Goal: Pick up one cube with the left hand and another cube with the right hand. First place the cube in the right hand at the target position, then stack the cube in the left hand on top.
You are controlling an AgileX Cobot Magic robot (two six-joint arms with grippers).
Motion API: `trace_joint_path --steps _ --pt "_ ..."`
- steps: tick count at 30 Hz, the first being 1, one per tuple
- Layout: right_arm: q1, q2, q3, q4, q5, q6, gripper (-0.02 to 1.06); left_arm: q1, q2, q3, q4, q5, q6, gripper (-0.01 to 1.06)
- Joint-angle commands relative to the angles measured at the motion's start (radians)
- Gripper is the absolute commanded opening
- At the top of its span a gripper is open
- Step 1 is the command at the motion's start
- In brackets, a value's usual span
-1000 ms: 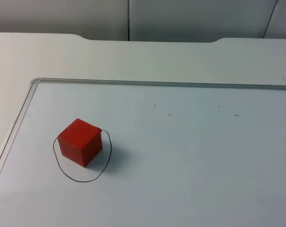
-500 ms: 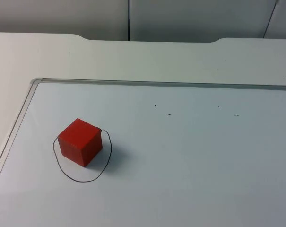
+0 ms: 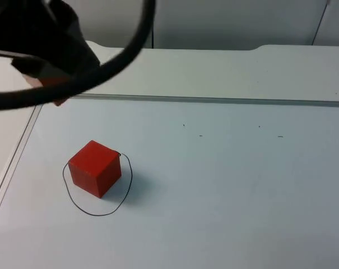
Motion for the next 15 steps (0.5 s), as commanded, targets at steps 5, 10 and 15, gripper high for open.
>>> trace_joint_path --steps 5,10,15 --pt "-0.001 -0.070 0.039 0.001 -0.008 0.015 0.79 0.001 0.157 -0.084 -0.012 0.030 0.035 0.00" --pt "-0.001 -0.079 0.040 -0.001 0.010 0.015 0.79 0.021 0.264 -0.102 -0.026 0.042 0.000 0.00" --pt "-0.001 -0.079 0.040 -0.025 0.036 0.015 0.79 0.100 0.335 -0.102 -0.063 0.025 -0.018 0.00"
